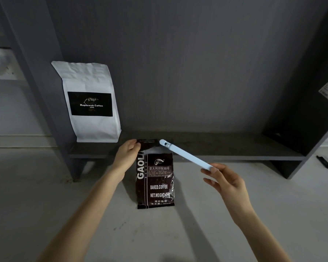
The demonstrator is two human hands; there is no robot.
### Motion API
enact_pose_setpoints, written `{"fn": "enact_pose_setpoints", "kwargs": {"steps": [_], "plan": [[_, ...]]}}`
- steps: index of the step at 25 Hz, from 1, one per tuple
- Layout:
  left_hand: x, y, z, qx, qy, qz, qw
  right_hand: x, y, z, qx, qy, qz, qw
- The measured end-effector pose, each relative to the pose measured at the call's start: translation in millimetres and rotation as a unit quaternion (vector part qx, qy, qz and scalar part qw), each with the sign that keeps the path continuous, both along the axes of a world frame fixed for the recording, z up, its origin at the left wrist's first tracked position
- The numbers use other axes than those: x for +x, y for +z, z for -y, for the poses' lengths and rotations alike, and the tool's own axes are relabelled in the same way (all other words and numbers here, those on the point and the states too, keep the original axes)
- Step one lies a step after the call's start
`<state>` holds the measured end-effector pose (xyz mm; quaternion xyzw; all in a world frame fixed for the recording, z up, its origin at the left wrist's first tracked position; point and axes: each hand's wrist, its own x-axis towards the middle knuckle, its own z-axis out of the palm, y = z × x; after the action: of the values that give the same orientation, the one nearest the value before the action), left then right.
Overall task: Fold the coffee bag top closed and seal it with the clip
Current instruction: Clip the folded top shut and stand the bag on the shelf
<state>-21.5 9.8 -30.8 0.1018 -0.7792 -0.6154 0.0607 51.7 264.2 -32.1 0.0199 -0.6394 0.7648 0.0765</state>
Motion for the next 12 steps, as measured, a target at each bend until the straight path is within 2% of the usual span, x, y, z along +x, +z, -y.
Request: {"fn": "enact_pose_setpoints", "kwargs": {"steps": [6, 12], "plan": [[22.4, 4.6, 0.7, 0.056, -0.078, -0.008, 0.995, -4.2, 1.1, 2.5, 0.012, -0.014, -0.010, 1.000], [51.1, -12.1, -13.0, 0.088, -0.048, -0.075, 0.992, -8.5, 0.7, 5.8, 0.077, -0.051, -0.037, 0.995]]}}
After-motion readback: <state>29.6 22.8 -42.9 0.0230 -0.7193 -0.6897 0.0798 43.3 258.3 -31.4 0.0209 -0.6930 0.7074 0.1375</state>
